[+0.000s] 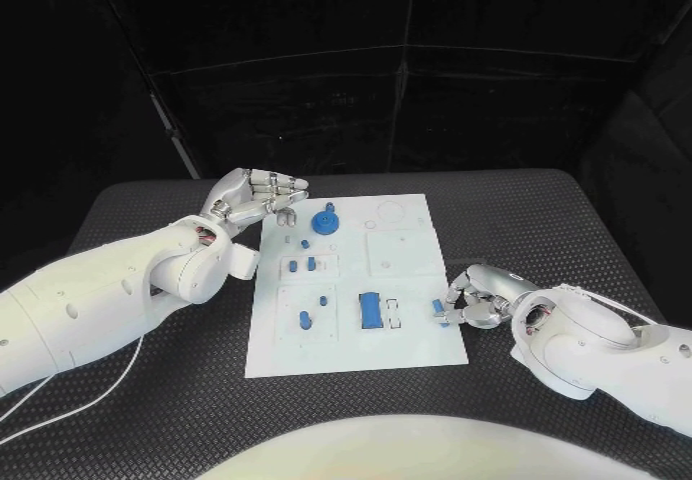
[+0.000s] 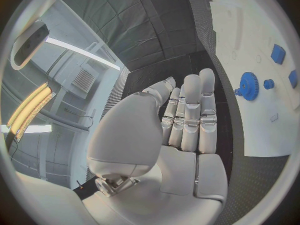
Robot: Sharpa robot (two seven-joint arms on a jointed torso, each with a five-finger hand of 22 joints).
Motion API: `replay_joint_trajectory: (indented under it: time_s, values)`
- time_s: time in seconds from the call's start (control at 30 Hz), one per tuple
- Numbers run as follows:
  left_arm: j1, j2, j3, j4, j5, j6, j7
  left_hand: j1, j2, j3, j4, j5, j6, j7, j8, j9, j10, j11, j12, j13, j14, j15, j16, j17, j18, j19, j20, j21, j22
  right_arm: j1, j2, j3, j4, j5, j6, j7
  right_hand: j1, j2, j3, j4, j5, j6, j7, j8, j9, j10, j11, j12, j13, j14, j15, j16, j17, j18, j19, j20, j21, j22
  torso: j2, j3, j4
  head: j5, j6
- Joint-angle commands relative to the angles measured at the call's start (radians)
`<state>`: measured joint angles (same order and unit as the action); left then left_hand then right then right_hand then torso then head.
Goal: Assemble the parts on the task board
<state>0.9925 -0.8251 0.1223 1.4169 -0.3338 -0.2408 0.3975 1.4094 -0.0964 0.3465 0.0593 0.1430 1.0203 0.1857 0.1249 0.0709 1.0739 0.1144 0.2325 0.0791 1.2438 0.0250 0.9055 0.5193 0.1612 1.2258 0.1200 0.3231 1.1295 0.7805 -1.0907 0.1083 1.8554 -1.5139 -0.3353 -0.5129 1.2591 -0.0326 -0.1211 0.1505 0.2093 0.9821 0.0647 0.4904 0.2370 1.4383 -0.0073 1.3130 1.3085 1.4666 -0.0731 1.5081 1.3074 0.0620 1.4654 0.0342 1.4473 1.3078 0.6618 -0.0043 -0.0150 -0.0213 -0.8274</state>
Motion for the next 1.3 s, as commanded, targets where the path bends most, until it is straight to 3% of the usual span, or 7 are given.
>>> replay_joint_trajectory:
  time_s: [0.03, 0.27, 0.37, 0.57, 0.83, 1.03, 1.3]
  values:
    - [0.001, 0.0, 0.001, 0.001, 0.003, 0.01, 0.003, -0.012, 0.001, -0.001, 0.005, 0.0, -0.008, 0.001, 0.005, 0.001, -0.004, -0.001, 0.005, 0.0, -0.008, 0.001, -0.006, -0.002, 0.019, -0.007, 0.004, -0.006, -0.001, -0.007, 0.009, -0.002, -0.006, -0.034, 0.045, -0.022, 0.016, 0.002, 0.005, -0.008, 0.002, 0.008, 0.001, -0.01, -0.003, 0.0, -0.004, 0.0, 0.008, 0.078, -0.005, 0.001, 0.135, -0.013, 0.02, -0.004, 0.005, 0.017, 0.0, 0.0004, -0.0003, 0.002, -0.002]
    - [0.001, -0.001, 0.001, 0.002, 0.003, 0.011, 0.002, -0.012, 0.001, -0.001, 0.005, 0.0, -0.008, 0.001, 0.005, 0.001, -0.004, -0.001, 0.005, 0.0, -0.008, 0.001, -0.006, -0.002, 0.019, -0.007, 0.004, -0.006, -0.001, -0.013, 0.028, -0.002, -0.016, -0.092, 0.061, -0.044, 0.069, 0.017, 0.029, -0.042, -0.015, 0.014, -0.002, -0.023, -0.001, 0.0, -0.008, -0.002, 0.01, 0.078, -0.009, 0.001, 0.135, -0.014, 0.021, -0.008, 0.005, 0.02, 0.0, 0.0, -0.0001, 0.003, -0.003]
    - [0.001, -0.001, 0.001, 0.003, 0.003, 0.011, 0.002, -0.012, 0.001, -0.001, 0.005, 0.0, -0.008, 0.001, 0.005, 0.001, -0.004, -0.001, 0.005, 0.0, -0.008, 0.001, -0.006, -0.002, 0.019, -0.007, 0.004, -0.006, -0.001, -0.014, 0.04, -0.002, -0.019, -0.122, 0.057, -0.062, 0.096, 0.03, 0.058, -0.059, -0.065, 0.018, -0.002, -0.035, -0.002, 0.002, -0.009, 0.002, 0.016, 0.078, -0.01, 0.0, 0.135, -0.014, 0.021, -0.01, 0.005, 0.021, 0.0, 0.0004, 0.0002, 0.006, -0.004]
    - [0.001, -0.002, 0.001, 0.004, 0.003, 0.011, 0.002, -0.012, 0.001, -0.001, 0.005, 0.0, -0.008, 0.001, 0.005, 0.001, -0.004, -0.001, 0.005, 0.0, -0.008, 0.001, -0.006, -0.002, 0.019, -0.007, 0.004, -0.006, -0.001, -0.015, 0.058, -0.002, -0.021, -0.176, 0.073, -0.09, 0.16, 0.041, 0.137, -0.108, -0.045, 0.021, 0.001, -0.064, -0.009, -0.005, -0.008, -0.005, 0.015, 0.078, -0.011, 0.0, 0.137, -0.014, 0.021, -0.013, 0.006, 0.023, 0.001, 0.0003, 0.0012, 0.008, -0.005]
    - [0.001, -0.004, 0.001, 0.006, 0.003, 0.011, 0.001, -0.013, 0.002, -0.002, 0.005, 0.0, -0.01, 0.001, 0.009, 0.002, -0.007, -0.001, 0.009, 0.0, -0.009, 0.001, -0.007, -0.002, 0.02, -0.007, 0.004, -0.008, -0.005, -0.016, 0.061, -0.002, -0.009, -0.168, 0.064, -0.09, 0.126, 0.008, 0.269, -0.129, 0.051, 0.043, 0.002, -0.106, -0.018, -0.006, -0.005, -0.009, 0.016, 0.08, -0.007, 0.002, 0.143, -0.016, 0.023, -0.007, 0.008, 0.029, 0.0, -0.0003, -0.0012, 0.01, -0.008]
    - [0.001, -0.004, 0.001, 0.006, 0.003, 0.014, -0.001, -0.013, 0.002, -0.002, 0.005, 0.0, -0.01, 0.001, 0.009, 0.002, -0.007, -0.001, 0.009, 0.0, -0.009, 0.001, -0.007, -0.002, 0.02, -0.007, 0.004, -0.008, -0.005, -0.015, 0.052, -0.001, 0.018, -0.055, -0.019, -0.048, 0.017, -0.058, 0.413, -0.092, 0.155, 0.06, -0.001, -0.128, -0.009, 0.004, -0.008, -0.002, 0.026, 0.082, -0.01, 0.008, 0.156, -0.018, 0.028, -0.01, 0.014, 0.043, -0.001, 0.0004, 0.0004, 0.012, -0.007]
    - [0.001, -0.004, 0.001, 0.006, 0.003, 0.018, -0.003, -0.013, 0.003, -0.002, 0.004, 0.0, -0.01, 0.001, 0.009, 0.002, -0.007, -0.001, 0.01, 0.0, -0.009, 0.001, -0.007, -0.002, 0.02, -0.007, 0.004, -0.008, -0.006, -0.015, 0.048, -0.001, 0.049, 0.087, -0.141, 0.001, -0.033, -0.096, 0.466, -0.084, 0.22, 0.066, 0.0, -0.134, 0.003, 0.021, -0.008, 0.022, 0.049, 0.088, -0.009, 0.022, 0.181, -0.022, 0.036, -0.01, 0.025, 0.063, 0.0, -0.0008, -0.0007, 0.016, -0.003]
